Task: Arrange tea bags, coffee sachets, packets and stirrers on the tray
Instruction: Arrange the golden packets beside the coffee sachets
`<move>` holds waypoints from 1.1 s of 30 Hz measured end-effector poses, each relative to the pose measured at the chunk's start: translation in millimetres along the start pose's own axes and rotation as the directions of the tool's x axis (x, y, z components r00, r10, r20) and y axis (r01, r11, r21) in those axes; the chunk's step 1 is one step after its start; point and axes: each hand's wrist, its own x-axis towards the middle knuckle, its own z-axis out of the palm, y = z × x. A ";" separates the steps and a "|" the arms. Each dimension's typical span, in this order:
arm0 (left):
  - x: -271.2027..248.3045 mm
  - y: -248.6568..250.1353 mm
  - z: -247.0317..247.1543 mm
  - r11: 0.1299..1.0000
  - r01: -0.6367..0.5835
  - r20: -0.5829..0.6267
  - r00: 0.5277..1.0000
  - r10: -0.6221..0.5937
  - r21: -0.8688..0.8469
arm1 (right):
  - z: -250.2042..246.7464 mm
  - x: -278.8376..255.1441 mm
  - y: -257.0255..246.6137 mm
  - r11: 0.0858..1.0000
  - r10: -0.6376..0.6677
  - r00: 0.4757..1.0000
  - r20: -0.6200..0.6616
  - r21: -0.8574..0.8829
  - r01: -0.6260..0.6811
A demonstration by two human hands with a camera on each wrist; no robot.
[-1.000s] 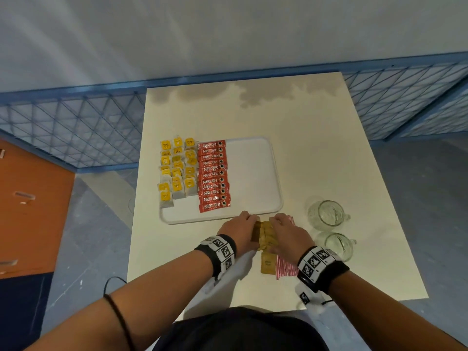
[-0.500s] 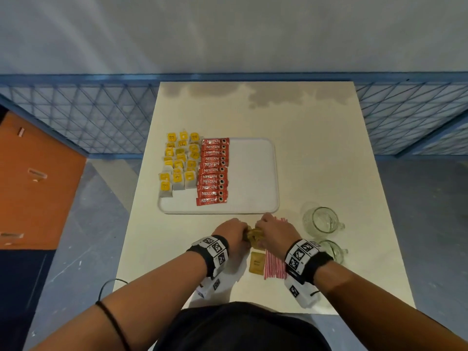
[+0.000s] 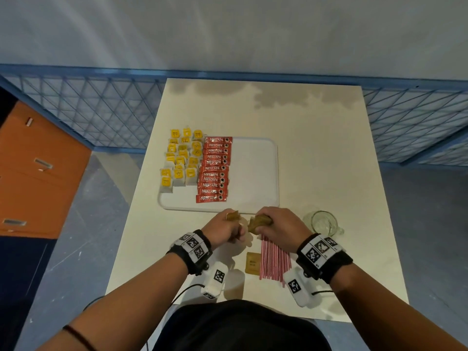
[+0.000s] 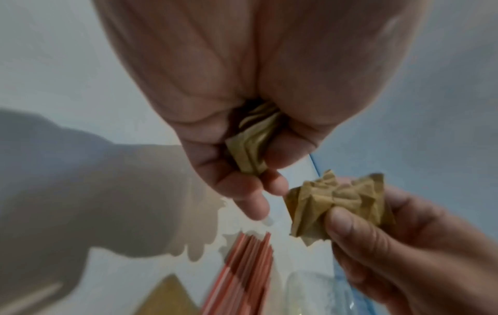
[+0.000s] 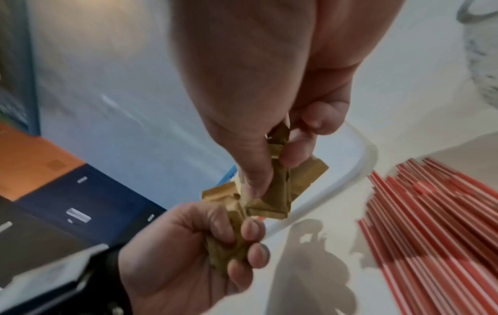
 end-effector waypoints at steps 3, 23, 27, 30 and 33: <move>-0.6 -2.7 -0.4 0.959 0.105 0.087 0.993 -0.084 -0.263 | -10.7 -2.7 -8.7 0.994 -0.019 0.999 0.031 0.104 0.015; -19.6 -9.0 -4.7 0.856 0.083 0.264 0.962 0.065 -0.510 | 5.2 10.3 -35.8 0.977 -0.204 0.975 0.089 0.084 0.197; -22.2 -12.3 -3.9 0.884 0.081 0.207 0.978 0.018 -0.461 | 11.7 11.6 -31.5 0.981 -0.182 0.983 0.022 0.074 0.180; -23.1 -15.5 -7.6 0.889 0.100 0.174 0.984 -0.023 -0.447 | 18.1 11.5 -20.3 0.987 -0.137 0.991 0.002 0.090 0.136; -24.4 -21.7 -14.0 0.885 0.111 0.137 0.989 -0.054 -0.452 | 22.8 9.9 -8.2 0.998 -0.062 0.998 -0.001 0.018 0.062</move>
